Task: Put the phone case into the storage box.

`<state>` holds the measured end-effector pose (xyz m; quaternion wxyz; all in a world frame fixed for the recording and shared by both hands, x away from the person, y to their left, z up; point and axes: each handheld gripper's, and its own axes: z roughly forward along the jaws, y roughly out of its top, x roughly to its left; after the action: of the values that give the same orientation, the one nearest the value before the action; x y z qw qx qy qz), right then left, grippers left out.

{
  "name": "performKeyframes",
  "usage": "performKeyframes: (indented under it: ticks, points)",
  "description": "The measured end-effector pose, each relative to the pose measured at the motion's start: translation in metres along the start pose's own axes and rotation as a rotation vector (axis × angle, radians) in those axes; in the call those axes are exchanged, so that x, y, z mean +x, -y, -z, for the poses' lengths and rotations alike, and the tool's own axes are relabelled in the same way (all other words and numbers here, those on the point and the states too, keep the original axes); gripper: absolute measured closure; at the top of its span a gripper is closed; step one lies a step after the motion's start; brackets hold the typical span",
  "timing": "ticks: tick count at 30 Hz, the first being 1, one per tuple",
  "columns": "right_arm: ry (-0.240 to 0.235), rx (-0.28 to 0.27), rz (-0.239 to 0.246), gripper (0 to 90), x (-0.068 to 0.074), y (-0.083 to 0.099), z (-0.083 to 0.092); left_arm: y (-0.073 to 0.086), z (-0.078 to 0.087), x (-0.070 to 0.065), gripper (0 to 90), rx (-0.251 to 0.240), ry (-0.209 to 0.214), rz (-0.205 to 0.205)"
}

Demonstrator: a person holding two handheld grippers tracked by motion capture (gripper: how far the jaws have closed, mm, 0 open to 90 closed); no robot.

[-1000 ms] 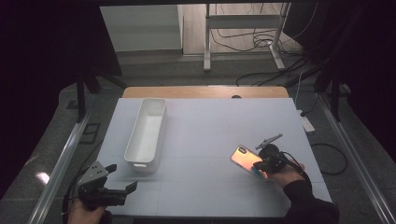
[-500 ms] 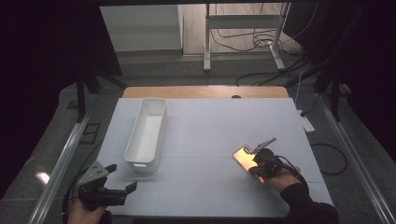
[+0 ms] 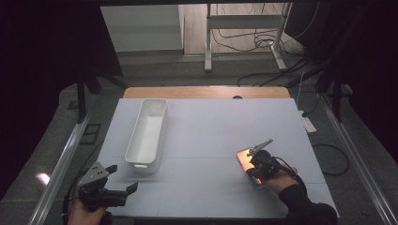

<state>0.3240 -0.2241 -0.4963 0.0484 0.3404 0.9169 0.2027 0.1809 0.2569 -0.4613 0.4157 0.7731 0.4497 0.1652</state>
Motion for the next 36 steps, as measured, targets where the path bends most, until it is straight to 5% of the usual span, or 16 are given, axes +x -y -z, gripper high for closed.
performKeyframes:
  ticks: [3,14,19,36]
  points:
    - [0.017,-0.021,0.003,89.3,0.000,0.000,0.004,0.000,0.000,0.000,2.6,0.000,0.000,0.000]
    - [0.097,-0.139,-0.020,65.6,-0.005,0.005,0.030,0.000,0.000,0.000,2.6,0.000,0.000,0.001]
    - [0.124,-0.190,-0.062,48.0,-0.009,0.009,0.044,0.000,0.000,0.000,2.6,0.000,-0.001,0.000]
    - [0.188,-0.241,-0.158,4.6,-0.023,0.017,0.059,0.000,0.000,0.000,2.6,-0.001,0.001,0.001]
